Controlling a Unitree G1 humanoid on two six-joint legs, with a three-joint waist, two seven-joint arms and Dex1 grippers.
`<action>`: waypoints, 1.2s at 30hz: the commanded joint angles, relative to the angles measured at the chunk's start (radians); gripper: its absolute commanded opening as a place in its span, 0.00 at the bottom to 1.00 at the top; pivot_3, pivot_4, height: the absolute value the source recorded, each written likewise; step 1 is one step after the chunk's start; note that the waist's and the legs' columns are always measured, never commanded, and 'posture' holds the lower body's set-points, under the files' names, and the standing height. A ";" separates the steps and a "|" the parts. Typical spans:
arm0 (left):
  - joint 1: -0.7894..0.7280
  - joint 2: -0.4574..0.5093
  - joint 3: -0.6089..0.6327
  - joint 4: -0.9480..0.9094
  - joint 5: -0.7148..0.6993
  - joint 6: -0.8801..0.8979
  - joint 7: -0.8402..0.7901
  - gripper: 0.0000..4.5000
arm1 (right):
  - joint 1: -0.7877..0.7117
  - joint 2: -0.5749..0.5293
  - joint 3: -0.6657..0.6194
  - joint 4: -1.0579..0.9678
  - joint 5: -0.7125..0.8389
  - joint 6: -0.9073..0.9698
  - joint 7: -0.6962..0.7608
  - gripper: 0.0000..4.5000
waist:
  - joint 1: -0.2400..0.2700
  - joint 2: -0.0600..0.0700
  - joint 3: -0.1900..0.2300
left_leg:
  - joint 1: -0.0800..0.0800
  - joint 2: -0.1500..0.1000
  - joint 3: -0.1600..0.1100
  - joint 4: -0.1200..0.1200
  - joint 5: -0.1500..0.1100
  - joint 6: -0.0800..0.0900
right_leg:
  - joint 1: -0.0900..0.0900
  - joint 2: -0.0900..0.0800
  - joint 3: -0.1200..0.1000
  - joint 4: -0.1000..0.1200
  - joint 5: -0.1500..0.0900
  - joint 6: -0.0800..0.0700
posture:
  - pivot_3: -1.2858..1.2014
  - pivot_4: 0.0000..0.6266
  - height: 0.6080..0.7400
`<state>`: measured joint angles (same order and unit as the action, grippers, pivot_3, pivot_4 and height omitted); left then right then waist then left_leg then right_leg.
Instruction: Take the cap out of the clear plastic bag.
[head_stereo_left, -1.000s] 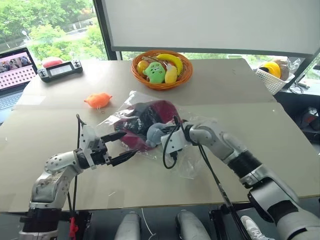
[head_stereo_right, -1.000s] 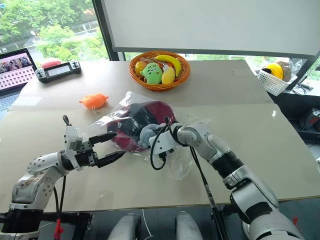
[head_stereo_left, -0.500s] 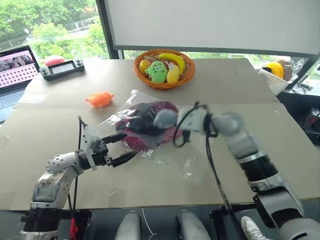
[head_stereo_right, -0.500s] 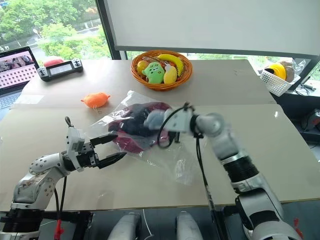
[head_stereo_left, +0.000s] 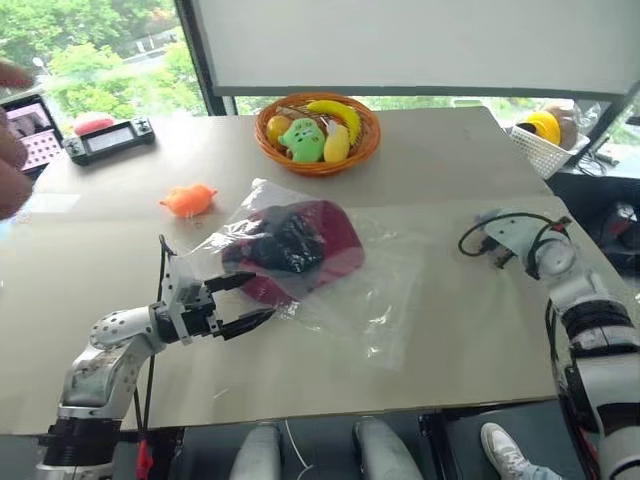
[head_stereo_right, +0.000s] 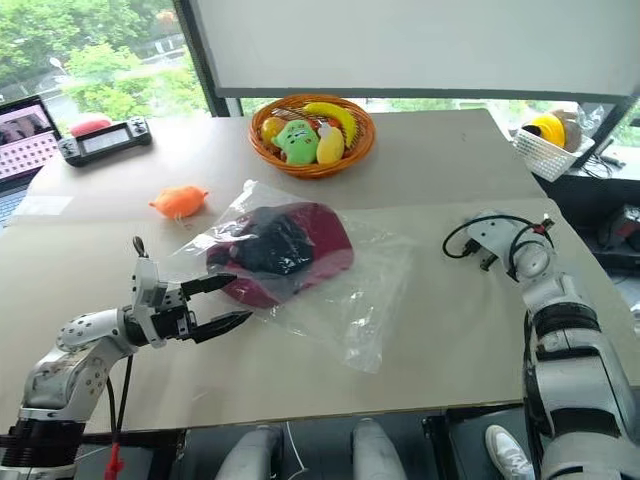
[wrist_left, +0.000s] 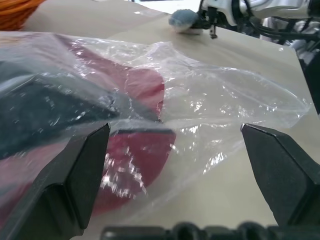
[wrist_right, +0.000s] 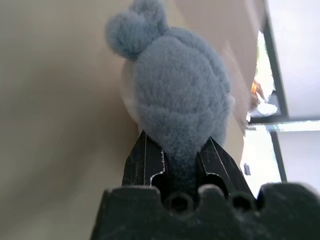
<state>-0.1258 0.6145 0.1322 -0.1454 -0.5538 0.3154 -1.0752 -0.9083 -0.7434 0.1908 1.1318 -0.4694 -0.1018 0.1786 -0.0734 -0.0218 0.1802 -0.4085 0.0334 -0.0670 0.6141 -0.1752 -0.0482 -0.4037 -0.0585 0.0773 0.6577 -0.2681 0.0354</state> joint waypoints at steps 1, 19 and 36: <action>0.001 0.012 0.010 -0.023 -0.016 0.003 -0.008 1.00 | -0.056 -0.003 0.021 0.108 -0.033 -0.031 -0.121 0.15 | 0.000 0.000 0.000 | 0.000 0.000 0.000 -0.001 0.000 0.000 | 0.000 0.000 0.000 0.000 0.000 0.000 | 0.52 0.24 0.96; 0.017 0.018 0.016 -0.027 -0.014 -0.006 -0.007 1.00 | -0.047 0.018 -0.012 0.132 0.027 -0.058 -0.031 0.98 | -0.001 -0.001 0.000 | 0.003 0.000 0.001 -0.003 0.000 0.000 | 0.002 0.000 0.000 -0.002 0.000 0.000 | 0.52 0.24 0.96; 0.038 0.019 0.003 -0.059 -0.003 -0.020 -0.013 1.00 | 0.514 -0.087 -0.519 -1.263 0.831 0.672 0.570 0.98 | 0.009 0.000 0.000 | 0.002 0.000 0.000 -0.001 0.000 0.000 | 0.002 0.000 0.000 0.000 -0.001 0.001 | 0.52 0.24 0.96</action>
<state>-0.0896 0.6270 0.1287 -0.1699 -0.5513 0.3067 -1.0890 -0.4090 -0.8009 -0.2233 0.0525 0.2487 0.4414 0.7430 -0.0639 -0.0217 0.1802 -0.4067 0.0337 -0.0669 0.6133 -0.1754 -0.0481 -0.4014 -0.0585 0.0773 0.6577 -0.2691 0.0372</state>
